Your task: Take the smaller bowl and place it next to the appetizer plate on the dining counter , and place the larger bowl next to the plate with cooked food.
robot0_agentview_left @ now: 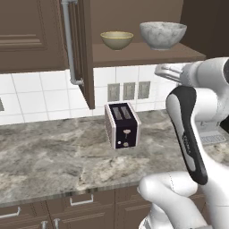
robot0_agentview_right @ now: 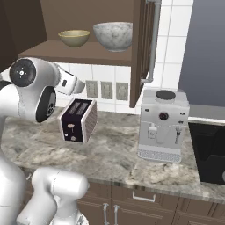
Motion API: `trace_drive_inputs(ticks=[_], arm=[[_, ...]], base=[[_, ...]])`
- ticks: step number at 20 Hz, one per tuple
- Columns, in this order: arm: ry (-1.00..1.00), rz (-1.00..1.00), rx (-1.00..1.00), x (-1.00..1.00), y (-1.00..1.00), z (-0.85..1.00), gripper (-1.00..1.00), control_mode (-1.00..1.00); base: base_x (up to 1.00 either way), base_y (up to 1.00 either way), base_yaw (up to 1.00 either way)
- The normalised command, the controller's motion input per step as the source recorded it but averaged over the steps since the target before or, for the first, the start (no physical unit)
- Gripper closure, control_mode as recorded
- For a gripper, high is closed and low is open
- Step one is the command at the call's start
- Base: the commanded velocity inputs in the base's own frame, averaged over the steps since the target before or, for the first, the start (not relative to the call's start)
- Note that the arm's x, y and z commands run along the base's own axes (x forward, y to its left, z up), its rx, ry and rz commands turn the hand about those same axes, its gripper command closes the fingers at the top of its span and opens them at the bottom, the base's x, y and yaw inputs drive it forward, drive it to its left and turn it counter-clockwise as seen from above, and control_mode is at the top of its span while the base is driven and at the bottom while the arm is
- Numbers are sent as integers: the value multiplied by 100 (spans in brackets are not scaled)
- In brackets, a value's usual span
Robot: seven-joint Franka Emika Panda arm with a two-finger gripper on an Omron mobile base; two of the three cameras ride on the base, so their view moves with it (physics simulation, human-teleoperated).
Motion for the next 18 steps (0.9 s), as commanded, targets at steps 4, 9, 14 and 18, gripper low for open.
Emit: trace_drive_inputs(ticks=[4,9,14,18], arm=[[-4,-12,14,0,-5,60,-100,-100],[0,-6,4,-2,-5,50,-100,-100],[0,-2,1,-4,-10,22,-100,-100],[0,0,11,0,-28,26,-100,-100]], base=[[0,0,0],[0,0,0],[0,0,0],[0,0,0]])
